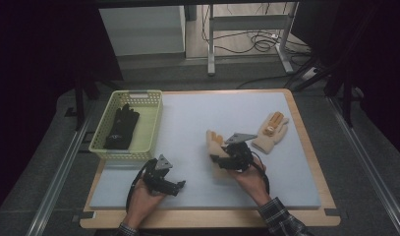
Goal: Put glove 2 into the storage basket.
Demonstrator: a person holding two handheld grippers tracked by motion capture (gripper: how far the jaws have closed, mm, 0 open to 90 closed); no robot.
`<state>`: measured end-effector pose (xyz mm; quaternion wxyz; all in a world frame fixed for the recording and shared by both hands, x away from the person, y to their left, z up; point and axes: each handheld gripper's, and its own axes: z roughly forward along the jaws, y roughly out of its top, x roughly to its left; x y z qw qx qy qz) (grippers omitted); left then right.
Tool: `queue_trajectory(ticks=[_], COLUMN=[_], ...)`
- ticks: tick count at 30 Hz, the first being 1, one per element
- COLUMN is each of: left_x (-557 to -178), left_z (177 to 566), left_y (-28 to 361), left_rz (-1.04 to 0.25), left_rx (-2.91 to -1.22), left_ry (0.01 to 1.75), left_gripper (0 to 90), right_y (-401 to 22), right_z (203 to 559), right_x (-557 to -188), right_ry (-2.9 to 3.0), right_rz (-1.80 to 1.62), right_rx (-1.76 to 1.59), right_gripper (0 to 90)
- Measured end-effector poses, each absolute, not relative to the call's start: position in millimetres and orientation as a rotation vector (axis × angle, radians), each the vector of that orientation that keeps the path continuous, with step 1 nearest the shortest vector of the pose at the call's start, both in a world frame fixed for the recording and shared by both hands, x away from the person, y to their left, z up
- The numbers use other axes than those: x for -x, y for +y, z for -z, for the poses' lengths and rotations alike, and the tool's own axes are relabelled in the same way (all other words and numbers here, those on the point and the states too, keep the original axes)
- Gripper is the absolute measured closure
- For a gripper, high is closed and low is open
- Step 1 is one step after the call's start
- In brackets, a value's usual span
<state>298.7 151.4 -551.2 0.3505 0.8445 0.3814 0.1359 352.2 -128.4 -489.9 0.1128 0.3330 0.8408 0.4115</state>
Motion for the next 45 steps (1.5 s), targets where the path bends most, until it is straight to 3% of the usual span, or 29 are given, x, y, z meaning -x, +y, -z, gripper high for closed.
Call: queue_trajectory(ticks=[6,11,14,17,18,19,21,32,37,42,45], left_x=[-299,-299,-299,-299,-299,-299,-299,-299,-299,-299,-299], left_z=[551,551,551,551,551,551,551,551,551,551,551], left_y=[151,151,151,151,151,151,151,151,152,152,152], left_rz=[-0.350,-0.350,-0.349,-0.350,-0.350,-0.350,-0.350,-0.351,-0.350,-0.350,-0.350], left_rx=[-2.188,-2.188,-2.189,-2.189,-2.189,-2.189,-2.189,-2.188,-2.188,-2.188,-2.188], left_ry=[0.988,0.988,0.988,0.988,0.988,0.988,0.987,0.988,0.988,0.989,0.989], left_gripper=[0.1,0.1,0.1,0.1,0.1,0.1,0.1,0.2,0.2,0.2,0.2], right_y=[-117,-133,-151,-171,-171,-180,-185,-171,-174,-160,-150], right_z=[516,505,501,504,504,509,515,529,516,517,527], right_x=[-345,-345,-341,-334,-334,-328,-323,-306,-326,-362,-370], right_ry=[2.559,2.521,2.490,2.473,2.473,2.484,2.501,2.543,2.451,2.457,2.513], right_rz=[-1.207,-1.236,-1.205,-1.175,-1.175,-1.149,-1.135,-1.118,-1.151,-1.177,-1.120], right_rx=[-0.970,-0.980,-0.983,-0.979,-0.979,-0.979,-0.980,-0.901,-0.953,-1.019,-1.033], right_gripper=[28.0,25.9,34.2,56.2,56.2,67.8,72.1,73.5,73.4,67.9,80.0])
